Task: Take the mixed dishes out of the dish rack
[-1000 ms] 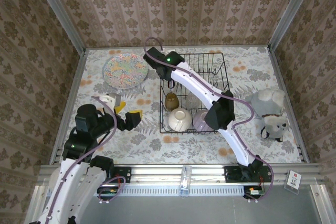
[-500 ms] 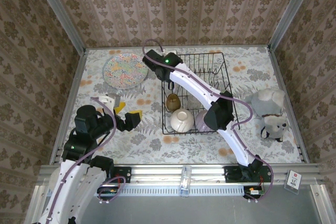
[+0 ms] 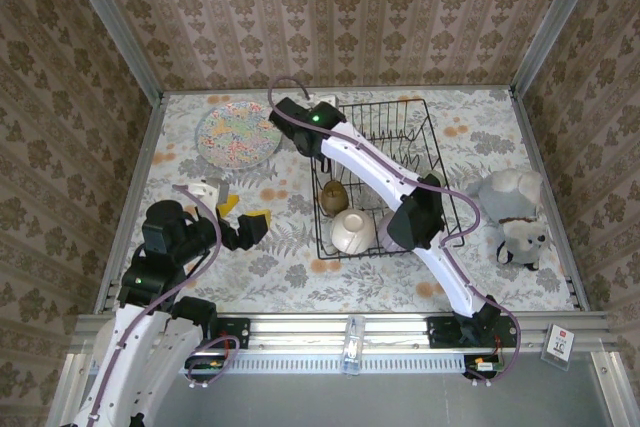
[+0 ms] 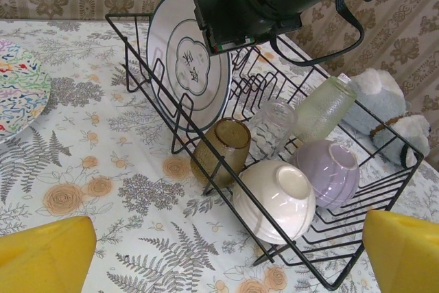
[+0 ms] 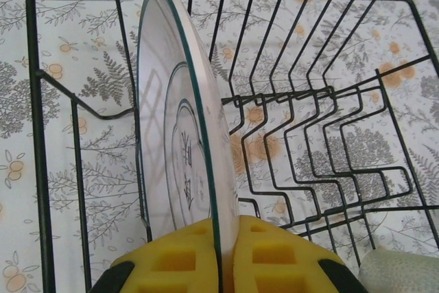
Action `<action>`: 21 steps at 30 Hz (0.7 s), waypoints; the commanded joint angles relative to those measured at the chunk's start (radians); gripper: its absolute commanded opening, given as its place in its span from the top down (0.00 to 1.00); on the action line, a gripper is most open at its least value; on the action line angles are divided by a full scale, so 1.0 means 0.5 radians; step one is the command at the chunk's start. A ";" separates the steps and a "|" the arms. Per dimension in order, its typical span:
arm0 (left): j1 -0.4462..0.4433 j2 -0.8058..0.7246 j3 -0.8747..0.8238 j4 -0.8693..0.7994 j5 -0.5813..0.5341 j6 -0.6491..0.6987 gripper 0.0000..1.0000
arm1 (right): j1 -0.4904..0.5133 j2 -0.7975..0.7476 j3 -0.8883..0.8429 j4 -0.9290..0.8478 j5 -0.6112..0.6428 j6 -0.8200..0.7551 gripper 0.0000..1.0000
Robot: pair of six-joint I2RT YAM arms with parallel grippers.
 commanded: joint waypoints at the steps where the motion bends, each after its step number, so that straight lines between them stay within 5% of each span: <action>1: -0.001 0.016 -0.027 0.011 0.046 -0.023 0.00 | 0.019 -0.079 0.065 -0.064 0.296 -0.028 1.00; 21: -0.007 0.118 -0.034 0.043 0.075 -0.056 0.00 | 0.065 -0.147 0.079 -0.207 0.551 0.004 1.00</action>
